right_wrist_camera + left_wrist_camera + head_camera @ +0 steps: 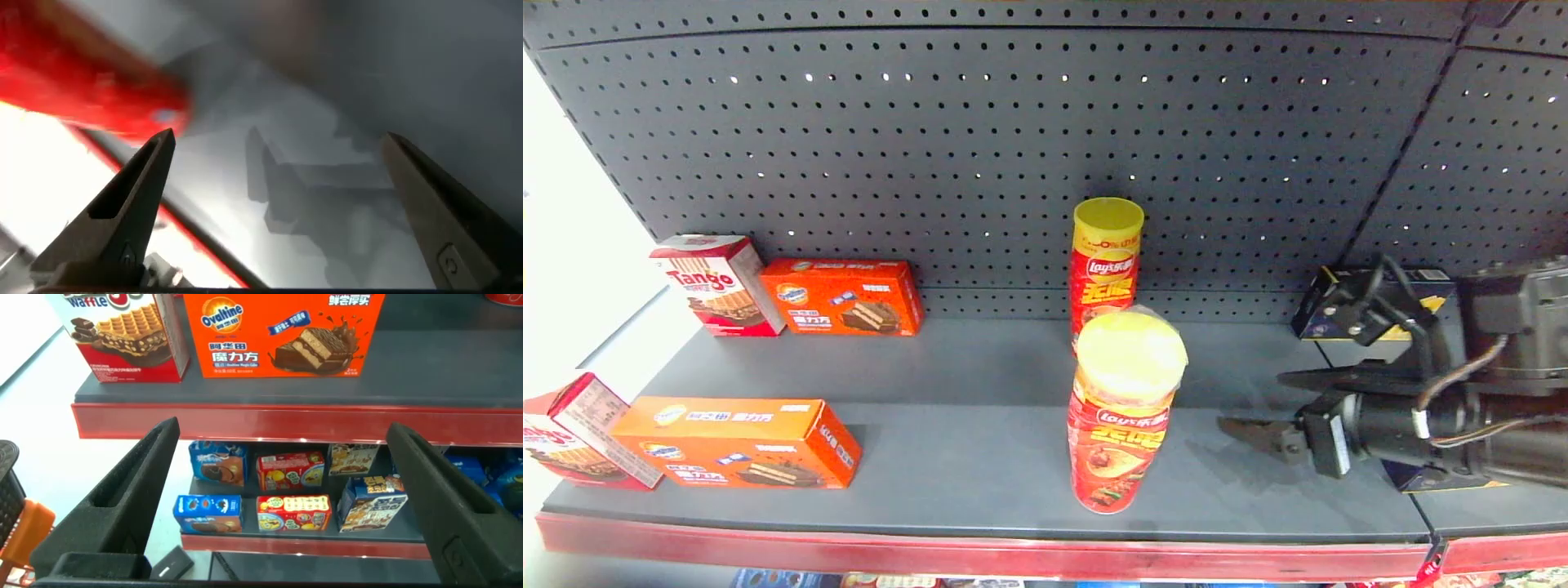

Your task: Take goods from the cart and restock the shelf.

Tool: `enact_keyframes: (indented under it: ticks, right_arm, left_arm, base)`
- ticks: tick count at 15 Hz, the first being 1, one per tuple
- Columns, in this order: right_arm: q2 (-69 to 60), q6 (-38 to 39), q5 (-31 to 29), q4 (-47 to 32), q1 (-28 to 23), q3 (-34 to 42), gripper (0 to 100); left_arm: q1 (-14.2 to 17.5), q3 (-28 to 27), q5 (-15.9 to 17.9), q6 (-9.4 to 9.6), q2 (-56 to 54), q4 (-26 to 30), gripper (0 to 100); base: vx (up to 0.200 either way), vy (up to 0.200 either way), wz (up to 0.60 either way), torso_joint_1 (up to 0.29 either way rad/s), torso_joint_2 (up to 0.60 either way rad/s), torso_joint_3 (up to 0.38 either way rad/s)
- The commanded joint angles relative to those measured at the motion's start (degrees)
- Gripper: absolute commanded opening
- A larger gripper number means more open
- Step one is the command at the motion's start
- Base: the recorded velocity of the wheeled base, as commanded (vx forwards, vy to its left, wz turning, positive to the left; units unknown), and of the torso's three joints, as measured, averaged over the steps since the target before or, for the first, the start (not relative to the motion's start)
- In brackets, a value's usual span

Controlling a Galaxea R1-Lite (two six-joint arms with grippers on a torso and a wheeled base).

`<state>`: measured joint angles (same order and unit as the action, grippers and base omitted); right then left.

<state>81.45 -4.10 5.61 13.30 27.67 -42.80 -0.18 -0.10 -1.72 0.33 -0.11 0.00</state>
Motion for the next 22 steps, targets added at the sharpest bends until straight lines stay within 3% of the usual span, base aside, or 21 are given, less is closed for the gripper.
enact_keyframes:
  ticks: [1,3,4,7,10,12,13,15,16,18,19,20,22]
  right_arm:
    - [-20.01,-0.03,-1.13,-0.47,-13.08,7.47,100]
    - [-36.01,-0.03,-1.65,-0.12,-21.17,17.4,100]
    - [-43.39,-0.03,-2.53,-0.38,-22.66,21.97,100]
    - [-59.74,-0.12,-6.14,-1.61,-23.28,30.58,100]
    - [-76.88,0.67,-8.16,-16.11,-23.54,34.63,100]
    - [-77.58,1.55,-7.54,-13.12,-25.91,38.58,100]
    - [-80.74,3.48,-4.2,-12.86,-26.79,41.66,100]
    - [-81.18,4.01,-4.47,-13.3,-27.06,41.31,100]
    - [-81.18,3.92,-6.31,-13.3,-27.06,41.31,100]
    - [-81.18,7.35,-19.23,-13.12,-27.06,41.48,100]
    - [-81.18,7.44,-17.47,-12.95,-27.06,41.66,100]
    - [-81.18,4.89,-9.74,-12.86,-27.06,42.71,100]
    - [-81.01,4.1,-8.24,-13.04,-26.97,42.8,100]
  left_arm:
    - [0.09,0.01,-0.04,0.02,0.11,0.0,100]
    - [0.01,0.01,-0.04,0.02,0.11,0.0,100]
    - [0.01,0.01,-0.04,0.02,0.11,0.0,100]
    - [0.01,0.01,-0.04,0.02,0.11,0.0,100]
    - [0.01,0.01,-0.04,0.02,0.11,0.0,100]
    - [0.09,0.01,-0.13,0.02,0.11,0.0,100]
    - [0.09,0.01,-0.13,0.02,0.11,0.0,100]
    - [0.09,0.01,-0.13,0.02,0.11,0.0,100]
    - [0.09,0.01,-0.13,0.02,0.11,0.0,100]
    - [0.09,0.01,-0.13,0.02,0.11,0.0,100]
    - [0.09,0.01,-0.13,0.02,0.11,0.0,100]
    - [0.09,0.01,-0.13,0.02,0.11,0.0,100]
    - [0.09,0.01,-0.13,0.02,0.11,0.0,100]
  base:
    - [0.0,0.0,0.0,0.0,0.0,0.0]
    - [0.0,0.0,0.0,0.0,0.0,0.0]
    - [0.0,0.0,0.0,0.0,0.0,0.0]
    - [0.0,0.0,0.0,0.0,0.0,0.0]
    - [0.0,0.0,0.0,0.0,0.0,0.0]
    - [0.0,0.0,0.0,0.0,0.0,0.0]
    - [0.0,0.0,0.0,0.0,0.0,0.0]
    - [0.0,0.0,0.0,0.0,0.0,0.0]
    - [0.0,0.0,0.0,0.0,0.0,0.0]
    - [0.0,0.0,0.0,0.0,0.0,0.0]
    - [0.0,0.0,0.0,0.0,0.0,0.0]
    - [0.0,0.0,0.0,0.0,0.0,0.0]
    - [0.0,0.0,0.0,0.0,0.0,0.0]
